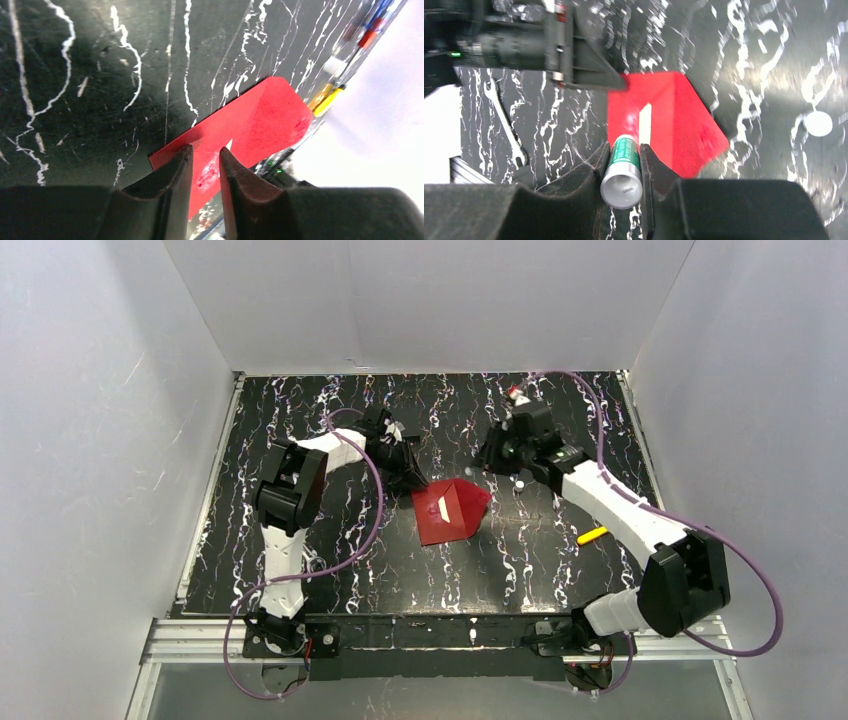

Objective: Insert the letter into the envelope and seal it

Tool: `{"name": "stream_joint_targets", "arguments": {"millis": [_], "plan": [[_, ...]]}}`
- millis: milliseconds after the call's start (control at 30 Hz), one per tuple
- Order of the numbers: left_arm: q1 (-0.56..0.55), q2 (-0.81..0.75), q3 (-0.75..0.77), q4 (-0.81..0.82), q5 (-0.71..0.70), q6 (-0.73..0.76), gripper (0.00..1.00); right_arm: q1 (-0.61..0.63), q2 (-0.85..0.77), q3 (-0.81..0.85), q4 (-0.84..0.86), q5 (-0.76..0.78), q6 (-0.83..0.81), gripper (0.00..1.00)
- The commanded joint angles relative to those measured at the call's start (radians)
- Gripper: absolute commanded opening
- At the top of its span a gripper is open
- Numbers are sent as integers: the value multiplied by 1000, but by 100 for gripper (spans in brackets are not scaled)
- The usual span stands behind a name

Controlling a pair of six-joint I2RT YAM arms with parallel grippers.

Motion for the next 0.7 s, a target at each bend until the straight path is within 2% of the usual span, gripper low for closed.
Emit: {"name": "stream_joint_targets", "arguments": {"millis": [0, 67, 233, 367, 567, 667], "plan": [[-8, -97, -7, -28, 11, 53, 38, -124, -61, -152, -34, -124, 160, 1], [-7, -118, -10, -16, 37, 60, 50, -191, -86, -221, -23, -126, 233, 1], [-6, -155, -4, -66, 41, 87, 60, -366, -133, -444, 212, -221, 437, 1], [-1, -202, -7, -115, 10, 123, 64, -457, -82, -550, 366, -325, 545, 1], [0, -237, -16, -157, -27, 161, 67, -518, 23, -606, 495, -412, 604, 1], [2, -251, -26, -165, -63, 166, 68, -542, 49, -632, 546, -395, 635, 14]]}}
